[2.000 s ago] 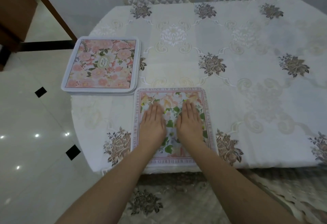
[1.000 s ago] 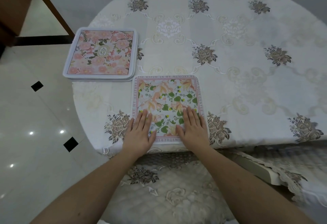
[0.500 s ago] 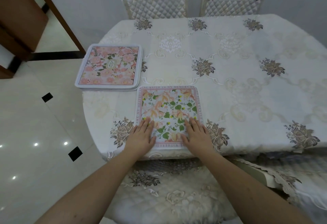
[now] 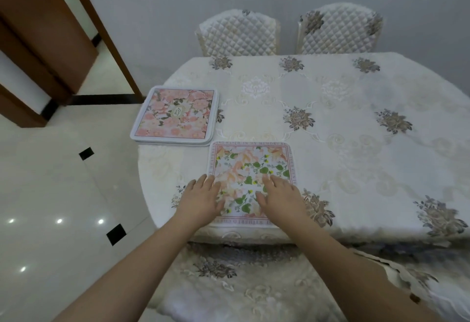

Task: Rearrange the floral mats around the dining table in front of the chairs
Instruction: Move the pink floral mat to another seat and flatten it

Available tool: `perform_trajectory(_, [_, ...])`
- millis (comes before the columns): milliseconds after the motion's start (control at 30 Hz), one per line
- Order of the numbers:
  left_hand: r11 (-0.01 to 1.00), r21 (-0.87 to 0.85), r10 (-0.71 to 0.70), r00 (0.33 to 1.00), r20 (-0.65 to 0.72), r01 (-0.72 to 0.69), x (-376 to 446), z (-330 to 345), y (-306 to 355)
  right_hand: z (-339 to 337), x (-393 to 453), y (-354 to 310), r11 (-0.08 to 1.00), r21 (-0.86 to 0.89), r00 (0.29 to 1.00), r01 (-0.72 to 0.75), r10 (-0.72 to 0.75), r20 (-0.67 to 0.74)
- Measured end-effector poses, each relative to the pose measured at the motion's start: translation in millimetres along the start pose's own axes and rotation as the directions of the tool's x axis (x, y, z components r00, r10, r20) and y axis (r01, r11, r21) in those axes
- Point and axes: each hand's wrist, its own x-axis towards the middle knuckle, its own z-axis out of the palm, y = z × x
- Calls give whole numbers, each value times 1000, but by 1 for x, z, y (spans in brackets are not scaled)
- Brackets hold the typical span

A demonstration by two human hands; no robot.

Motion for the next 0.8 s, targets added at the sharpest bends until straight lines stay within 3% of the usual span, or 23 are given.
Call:
perform_trajectory(367, [999,-4,-47,978,-201,47,-83,-25,-57,-18,-44,-116,994,-87,992,71,-80,-102])
perform_trajectory(633, [998,-12,-66,970,-234,65,-179,-27,-143,-11,-77,-232,996,-59,988,68,-76,-135])
perform_trajectory(800, [994,-43,-113,950,-291,105,-224,-37,-183,-12,-92,-305,985,-80,974,153,-164,-160])
